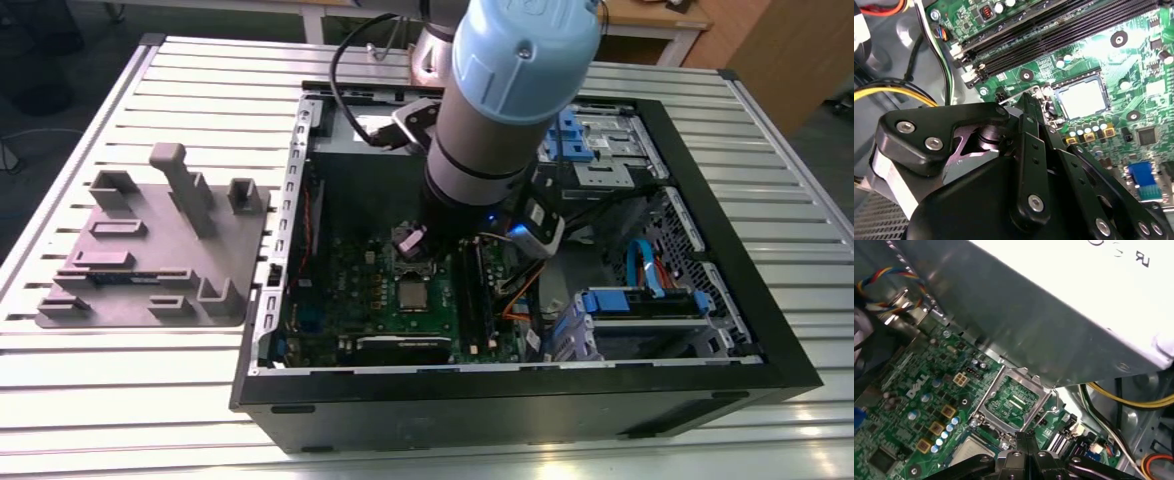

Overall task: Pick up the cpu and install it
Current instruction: 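Close the cpu cover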

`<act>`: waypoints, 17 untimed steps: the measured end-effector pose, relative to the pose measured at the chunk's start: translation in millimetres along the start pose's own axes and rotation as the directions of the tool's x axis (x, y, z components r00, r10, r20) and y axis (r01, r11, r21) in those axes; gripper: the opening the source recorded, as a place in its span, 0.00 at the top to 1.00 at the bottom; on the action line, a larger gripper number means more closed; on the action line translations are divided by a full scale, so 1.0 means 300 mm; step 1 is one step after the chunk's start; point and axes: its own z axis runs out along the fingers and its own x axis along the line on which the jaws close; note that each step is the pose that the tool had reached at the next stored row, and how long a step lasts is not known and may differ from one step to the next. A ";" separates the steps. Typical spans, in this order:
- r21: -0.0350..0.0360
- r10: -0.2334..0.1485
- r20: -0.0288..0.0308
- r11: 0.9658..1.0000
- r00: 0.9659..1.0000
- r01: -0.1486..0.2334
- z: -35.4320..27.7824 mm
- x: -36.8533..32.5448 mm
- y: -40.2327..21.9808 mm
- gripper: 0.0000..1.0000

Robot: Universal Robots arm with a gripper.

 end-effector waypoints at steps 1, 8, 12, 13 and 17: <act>0.000 -0.005 -0.001 1.000 1.000 0.005 0.000 -0.003 -0.002 0.90; -0.001 -0.012 -0.002 1.000 1.000 0.012 0.007 -0.037 0.015 0.90; -0.001 -0.013 -0.002 1.000 1.000 0.013 0.013 -0.058 0.030 0.90; -0.001 -0.014 -0.002 1.000 1.000 0.014 0.014 -0.063 0.034 0.90; -0.001 -0.020 -0.004 1.000 1.000 0.020 0.017 -0.076 0.042 0.90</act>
